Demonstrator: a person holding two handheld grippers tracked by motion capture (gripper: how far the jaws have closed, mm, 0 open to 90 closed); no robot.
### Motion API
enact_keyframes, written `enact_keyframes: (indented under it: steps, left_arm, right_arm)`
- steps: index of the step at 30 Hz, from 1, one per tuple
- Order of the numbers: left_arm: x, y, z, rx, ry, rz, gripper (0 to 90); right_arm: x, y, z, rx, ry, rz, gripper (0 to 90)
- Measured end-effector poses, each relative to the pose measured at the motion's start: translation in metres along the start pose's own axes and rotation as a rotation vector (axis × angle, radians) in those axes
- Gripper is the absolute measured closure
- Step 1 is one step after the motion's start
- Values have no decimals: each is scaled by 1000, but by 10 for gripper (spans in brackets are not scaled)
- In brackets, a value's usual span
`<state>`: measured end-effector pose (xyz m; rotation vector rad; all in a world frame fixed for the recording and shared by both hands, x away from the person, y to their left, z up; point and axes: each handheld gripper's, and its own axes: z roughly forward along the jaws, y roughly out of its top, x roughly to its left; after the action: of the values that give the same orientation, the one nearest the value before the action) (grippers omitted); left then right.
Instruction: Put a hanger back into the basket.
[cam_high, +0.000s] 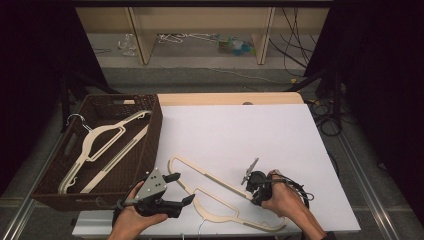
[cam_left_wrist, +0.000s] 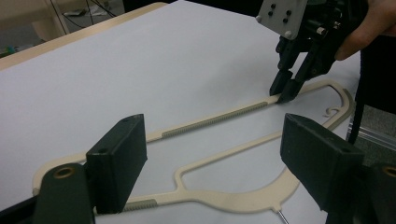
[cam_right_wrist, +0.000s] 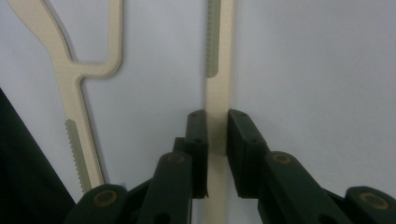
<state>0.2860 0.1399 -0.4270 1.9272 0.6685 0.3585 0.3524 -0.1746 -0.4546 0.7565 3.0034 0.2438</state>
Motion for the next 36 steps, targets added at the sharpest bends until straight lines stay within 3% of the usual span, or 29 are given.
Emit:
enact_keyframes:
  steps: [5,6,7,9,13,17,20,22,29,32,36]
  left_arm:
    - [-2,-3,5,31,1,44,231]
    - [-3,-4,6,38,-3,36,231]
    - [-2,-5,7,42,-10,49,232]
    - [-4,-9,12,72,-31,43,231]
    - [-4,-15,20,126,-52,82,245]
    - [-4,-22,31,212,-44,192,258]
    - [-6,-26,40,241,-50,248,275]
    - [-8,-28,44,254,-52,271,281]
    - [-12,-29,56,276,-45,338,288]
    - [-14,-28,61,279,-12,395,291]
    - [-17,-27,71,296,-9,437,295]
  right_arm:
    - [1,4,1,37,-7,24,791]
    - [2,6,1,41,-9,32,795]
    - [1,6,2,42,-11,5,799]
    - [4,8,0,51,-21,-4,800]
    - [0,8,-7,34,-32,-12,802]
    - [-3,9,-25,33,-65,-52,803]
    - [-4,10,-31,47,-86,-72,803]
    - [-6,9,-36,50,-114,-116,803]
    - [-5,12,-60,59,-188,-154,802]
    - [-4,13,-68,60,-203,-162,802]
    - [-3,14,-73,53,-202,-170,800]
